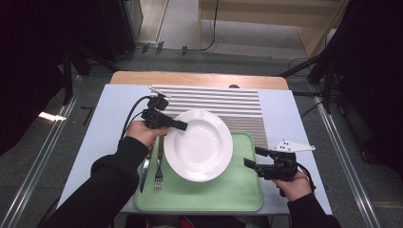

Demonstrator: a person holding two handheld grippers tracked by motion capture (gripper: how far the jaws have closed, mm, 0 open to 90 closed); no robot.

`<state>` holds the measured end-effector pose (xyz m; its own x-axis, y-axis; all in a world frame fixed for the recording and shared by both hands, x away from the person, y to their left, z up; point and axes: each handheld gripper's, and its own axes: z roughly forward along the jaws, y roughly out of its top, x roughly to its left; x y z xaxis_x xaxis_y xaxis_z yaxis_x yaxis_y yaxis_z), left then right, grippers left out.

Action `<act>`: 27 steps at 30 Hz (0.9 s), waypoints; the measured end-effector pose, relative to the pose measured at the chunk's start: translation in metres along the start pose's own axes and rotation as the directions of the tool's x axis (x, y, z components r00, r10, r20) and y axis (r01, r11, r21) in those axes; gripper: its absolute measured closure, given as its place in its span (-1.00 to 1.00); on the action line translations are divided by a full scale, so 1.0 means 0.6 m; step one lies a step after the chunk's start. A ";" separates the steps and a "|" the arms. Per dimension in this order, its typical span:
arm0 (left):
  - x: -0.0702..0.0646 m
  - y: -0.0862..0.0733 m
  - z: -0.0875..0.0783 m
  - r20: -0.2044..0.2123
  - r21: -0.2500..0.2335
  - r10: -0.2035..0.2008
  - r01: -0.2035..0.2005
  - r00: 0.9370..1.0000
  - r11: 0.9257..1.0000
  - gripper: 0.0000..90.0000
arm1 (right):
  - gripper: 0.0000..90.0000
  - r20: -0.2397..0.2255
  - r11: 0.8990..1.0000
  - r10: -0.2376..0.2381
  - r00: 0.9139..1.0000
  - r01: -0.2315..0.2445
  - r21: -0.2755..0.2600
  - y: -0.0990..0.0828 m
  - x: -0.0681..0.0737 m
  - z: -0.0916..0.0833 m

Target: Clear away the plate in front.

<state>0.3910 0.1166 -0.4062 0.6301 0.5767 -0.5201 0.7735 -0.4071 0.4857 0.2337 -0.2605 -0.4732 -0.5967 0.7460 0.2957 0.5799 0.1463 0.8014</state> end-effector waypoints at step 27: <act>-0.014 -0.055 0.069 0.011 0.033 0.040 -0.040 0.999 0.999 0.80 | -0.40 0.010 1.000 -0.008 1.000 0.008 0.008 -0.002 0.001 0.001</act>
<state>0.3632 0.0960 -0.4467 0.6609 0.5521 -0.5083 0.7496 -0.4530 0.4826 0.2328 -0.2600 -0.4745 -0.5955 0.7515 0.2839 0.5796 0.1572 0.7996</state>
